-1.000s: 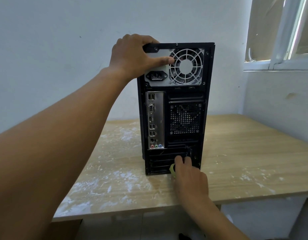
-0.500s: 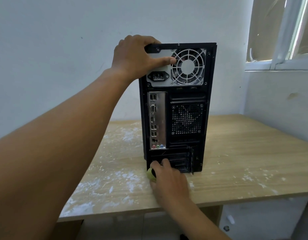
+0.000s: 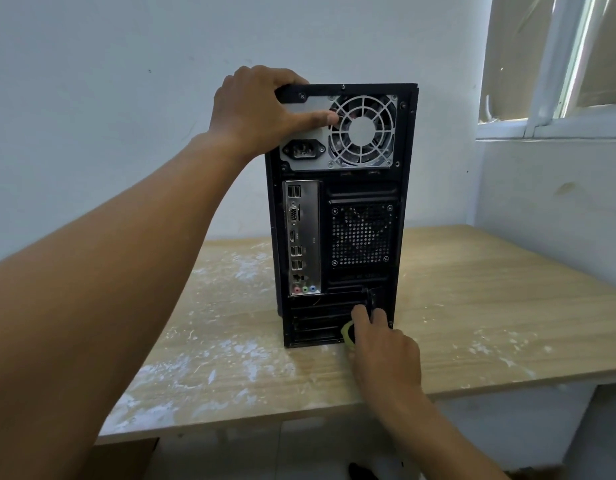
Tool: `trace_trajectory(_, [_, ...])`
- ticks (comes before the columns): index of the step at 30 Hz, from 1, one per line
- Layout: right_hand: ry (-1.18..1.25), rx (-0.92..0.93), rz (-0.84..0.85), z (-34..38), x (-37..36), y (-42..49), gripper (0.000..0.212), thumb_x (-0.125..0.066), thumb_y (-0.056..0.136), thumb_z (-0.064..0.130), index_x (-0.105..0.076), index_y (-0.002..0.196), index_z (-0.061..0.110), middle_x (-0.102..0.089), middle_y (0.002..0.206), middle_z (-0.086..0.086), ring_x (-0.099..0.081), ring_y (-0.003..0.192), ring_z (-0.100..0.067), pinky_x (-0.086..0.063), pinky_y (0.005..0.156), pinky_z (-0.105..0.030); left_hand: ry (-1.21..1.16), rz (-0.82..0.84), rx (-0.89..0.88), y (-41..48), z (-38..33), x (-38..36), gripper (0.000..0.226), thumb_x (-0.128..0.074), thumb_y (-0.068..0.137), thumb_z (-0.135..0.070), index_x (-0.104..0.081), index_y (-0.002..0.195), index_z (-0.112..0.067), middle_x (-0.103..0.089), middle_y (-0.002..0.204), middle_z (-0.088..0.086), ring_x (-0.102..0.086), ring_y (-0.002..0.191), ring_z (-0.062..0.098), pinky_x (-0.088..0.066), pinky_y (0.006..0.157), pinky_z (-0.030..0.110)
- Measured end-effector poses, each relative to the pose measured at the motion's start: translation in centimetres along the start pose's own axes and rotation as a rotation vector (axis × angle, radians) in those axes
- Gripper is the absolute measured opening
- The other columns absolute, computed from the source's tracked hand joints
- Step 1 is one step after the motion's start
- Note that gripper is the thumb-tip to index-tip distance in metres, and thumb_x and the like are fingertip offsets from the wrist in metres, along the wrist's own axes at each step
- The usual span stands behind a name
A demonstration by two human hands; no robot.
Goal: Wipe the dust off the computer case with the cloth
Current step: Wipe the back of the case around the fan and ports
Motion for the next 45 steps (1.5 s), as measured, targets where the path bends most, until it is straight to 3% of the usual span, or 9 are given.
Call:
trace_trajectory(9, [0.087,-0.078,-0.020,1.4,-0.8,0.7,0.035,-0.051,0.098,0.023,-0.035,0.129,0.018,-0.051,0.118,-0.002,-0.060,0.091,-0.017,-0.035,0.063,-0.026,0.003,-0.011,-0.006,0.1,0.2,-0.2,0.072,-0.064,0.062,-0.084,-0.071,0.112,-0.032,-0.063,0.092,-0.017,-0.062,0.096,0.009,-0.049,0.087,0.030])
trace_trajectory(18, [0.245,0.116,-0.014,6.3,-1.1,-0.3,0.029,-0.053,0.098,0.025,-0.039,0.122,0.019,-0.053,0.117,-0.002,-0.062,0.093,-0.021,-0.038,0.065,-0.028,-0.007,-0.007,0.004,0.2,0.3,-0.2,0.071,-0.065,0.061,-0.084,-0.071,0.110,-0.034,-0.065,0.092,-0.018,-0.063,0.095,0.008,-0.050,0.086,0.030])
trace_trajectory(21, [0.347,0.119,0.009,6.2,-1.0,-0.4,0.037,-0.056,0.095,0.032,-0.039,0.125,0.021,-0.050,0.120,0.000,-0.059,0.098,-0.021,-0.035,0.069,-0.027,-0.003,0.002,0.003,0.2,0.2,-0.2,0.071,-0.064,0.060,-0.085,-0.072,0.109,-0.035,-0.068,0.095,-0.016,-0.064,0.095,0.010,-0.051,0.087,0.031])
trace_trajectory(24, [0.393,0.114,0.026,5.3,-1.0,-0.6,0.037,-0.056,0.092,0.039,-0.039,0.122,0.025,-0.049,0.116,0.005,-0.056,0.091,-0.016,-0.036,0.069,-0.026,-0.012,-0.006,0.010,0.2,0.3,-0.2,0.071,-0.064,0.059,-0.085,-0.072,0.109,-0.034,-0.067,0.093,-0.017,-0.063,0.095,0.010,-0.051,0.087,0.032])
trace_trajectory(30, [0.581,-0.077,-0.010,4.3,-1.3,-1.2,0.033,-0.060,0.088,0.039,-0.041,0.114,0.031,-0.045,0.108,0.012,-0.049,0.085,-0.011,-0.040,0.070,-0.027,-0.011,0.001,0.004,0.2,0.2,-0.1,0.068,-0.066,0.062,-0.083,-0.072,0.109,-0.034,-0.064,0.090,-0.018,-0.063,0.093,0.009,-0.051,0.085,0.031])
trace_trajectory(36, [0.832,-0.466,-0.272,2.8,-2.1,-1.7,0.025,-0.062,0.089,0.029,-0.051,0.112,0.025,-0.048,0.098,0.012,-0.048,0.076,-0.006,-0.041,0.066,-0.027,-0.015,0.004,0.005,0.1,0.1,-0.2,0.071,-0.065,0.061,-0.084,-0.071,0.110,-0.034,-0.064,0.091,-0.017,-0.063,0.094,0.009,-0.050,0.086,0.030])
trace_trajectory(40, [0.881,-0.530,-0.368,3.0,-2.4,-1.5,0.028,-0.062,0.090,0.029,-0.053,0.116,0.023,-0.049,0.101,0.012,-0.046,0.078,-0.007,-0.037,0.068,-0.026,-0.008,0.007,0.010,0.1,0.1,0.0,0.071,-0.065,0.062,-0.083,-0.071,0.112,-0.033,-0.064,0.092,-0.017,-0.063,0.095,0.009,-0.050,0.087,0.030])
trace_trajectory(45, [0.800,-0.493,-0.307,3.4,-2.4,-1.3,0.027,-0.061,0.091,0.031,-0.052,0.116,0.025,-0.049,0.099,0.013,-0.047,0.077,-0.007,-0.037,0.066,-0.025,-0.004,0.005,0.011,0.0,-0.1,0.0,0.069,-0.067,0.064,-0.080,-0.071,0.113,-0.031,-0.063,0.093,-0.016,-0.062,0.096,0.010,-0.050,0.087,0.029])
Point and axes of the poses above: each hand's wrist, its own y-axis towards the middle knuckle, its own x-axis out of the back of the hand, z = x × y, the point moved 1 cm from there along y, towards the middle knuckle
